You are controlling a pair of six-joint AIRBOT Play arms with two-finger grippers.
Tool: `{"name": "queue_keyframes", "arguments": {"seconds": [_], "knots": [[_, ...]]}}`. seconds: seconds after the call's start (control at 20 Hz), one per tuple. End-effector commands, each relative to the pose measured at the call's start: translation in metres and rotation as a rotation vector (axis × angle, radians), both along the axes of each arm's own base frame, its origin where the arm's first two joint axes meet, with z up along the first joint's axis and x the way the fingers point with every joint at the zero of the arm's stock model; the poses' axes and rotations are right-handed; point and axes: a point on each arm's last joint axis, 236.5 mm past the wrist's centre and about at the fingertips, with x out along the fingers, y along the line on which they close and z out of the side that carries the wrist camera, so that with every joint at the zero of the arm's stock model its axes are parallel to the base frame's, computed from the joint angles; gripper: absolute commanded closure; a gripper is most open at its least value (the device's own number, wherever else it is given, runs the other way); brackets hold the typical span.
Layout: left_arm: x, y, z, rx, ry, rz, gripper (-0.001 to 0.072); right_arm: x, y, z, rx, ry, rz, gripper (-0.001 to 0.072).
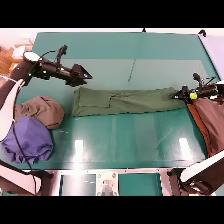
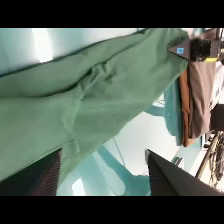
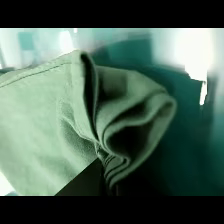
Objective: Fold the shirts.
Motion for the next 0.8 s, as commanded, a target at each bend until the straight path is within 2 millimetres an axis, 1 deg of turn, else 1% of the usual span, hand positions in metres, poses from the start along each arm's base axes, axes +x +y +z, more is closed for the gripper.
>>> {"name": "queue_keyframes", "arguments": {"seconds": [0.0,0.05,0.15,0.2,0.35,0.45,0.5,0.6,0.7,0.75], "knots": [[-0.003,-0.032,0.0,0.01,-0.05,-0.031,0.0545,0.012,0.011,0.039,0.064,-0.051,0.04,0.0695],[-0.001,-0.044,0.0,0.018,-0.088,-0.04,0.0669,0.015,0.012,0.055,0.079,-0.057,0.047,0.0695],[0.001,-0.073,-0.002,0.033,-0.14,-0.032,0.0675,0.019,0.015,0.09,0.098,-0.084,0.067,0.0695],[0.0,-0.091,-0.005,0.046,-0.167,-0.035,0.0674,0.02,0.018,0.11,0.101,-0.109,0.075,0.0695],[-0.011,-0.145,-0.023,0.09,-0.241,-0.059,0.0674,0.016,0.028,0.163,0.062,-0.185,0.1,0.0695],[-0.023,-0.179,-0.043,0.098,-0.238,-0.066,0.0674,0.007,0.041,0.199,0.042,-0.234,0.13,0.0695],[-0.029,-0.194,-0.056,0.103,-0.222,-0.063,0.0674,0.0,0.051,0.217,0.032,-0.26,0.154,0.0695],[-0.041,-0.218,-0.08,0.113,-0.202,-0.059,0.0674,-0.009,0.071,0.25,0.008,-0.326,0.197,0.0695],[-0.056,-0.238,-0.098,0.117,-0.165,-0.063,0.0675,-0.017,0.09,0.275,-0.014,-0.369,0.218,0.0695],[-0.061,-0.247,-0.103,0.115,-0.148,-0.066,0.0675,-0.021,0.099,0.283,-0.019,-0.38,0.229,0.0695]]}}
